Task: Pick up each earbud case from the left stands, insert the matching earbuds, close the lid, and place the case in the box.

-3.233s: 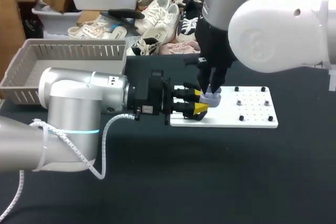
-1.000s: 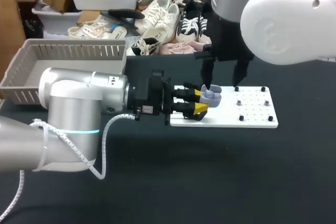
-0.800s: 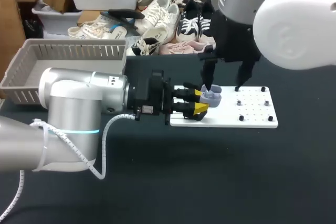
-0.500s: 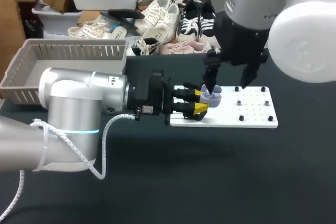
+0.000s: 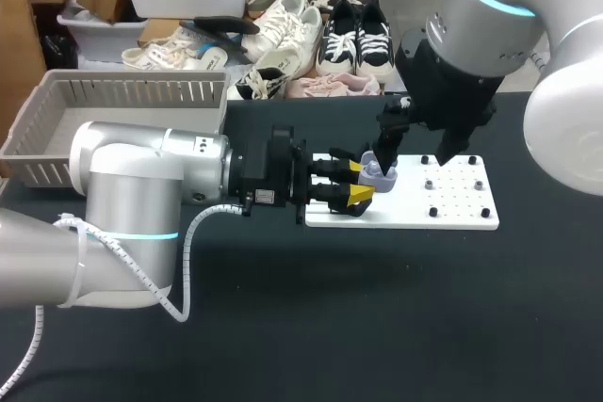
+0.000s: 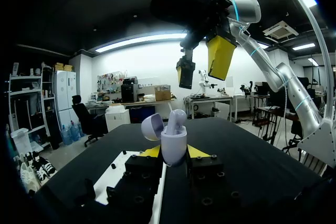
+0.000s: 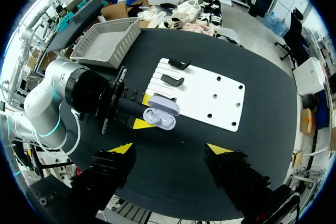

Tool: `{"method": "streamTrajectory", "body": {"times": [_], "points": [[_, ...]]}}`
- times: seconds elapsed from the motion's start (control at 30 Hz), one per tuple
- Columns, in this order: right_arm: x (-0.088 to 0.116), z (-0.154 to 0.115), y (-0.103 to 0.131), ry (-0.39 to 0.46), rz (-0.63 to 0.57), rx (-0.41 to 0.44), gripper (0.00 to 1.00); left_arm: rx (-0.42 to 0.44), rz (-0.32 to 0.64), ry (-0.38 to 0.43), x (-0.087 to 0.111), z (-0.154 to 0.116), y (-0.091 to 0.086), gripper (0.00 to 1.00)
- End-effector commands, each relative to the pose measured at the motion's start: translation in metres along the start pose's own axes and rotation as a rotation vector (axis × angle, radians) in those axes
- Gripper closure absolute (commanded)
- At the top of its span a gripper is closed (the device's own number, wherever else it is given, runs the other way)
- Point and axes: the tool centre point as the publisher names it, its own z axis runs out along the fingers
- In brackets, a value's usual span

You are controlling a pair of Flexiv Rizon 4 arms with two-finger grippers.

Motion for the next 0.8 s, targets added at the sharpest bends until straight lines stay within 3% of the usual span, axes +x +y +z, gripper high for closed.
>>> {"method": "streamTrajectory", "body": {"times": [0.03, 0.3, 0.37, 0.43, 0.8], "points": [[0.003, 0.006, -0.001, -0.063, 0.004, 0.009, 0.15, -0.005, 0.002, -0.002, 0.000, 0.000, -0.001, 1.00], [-0.001, 0.014, -0.011, -0.065, 0.032, 0.014, 0.14, -0.005, 0.002, -0.002, 0.000, 0.000, -0.001, 1.00], [-0.002, 0.016, -0.012, -0.062, 0.036, 0.016, 0.10, -0.005, 0.002, -0.002, 0.000, 0.000, -0.001, 1.00], [-0.002, 0.017, -0.014, -0.059, 0.044, 0.017, 0.00, -0.005, 0.002, -0.002, 0.000, 0.000, -0.001, 1.00], [-0.005, 0.026, -0.022, -0.043, 0.067, 0.022, 0.00, -0.005, 0.002, -0.002, 0.000, 0.000, -0.001, 1.00]]}}
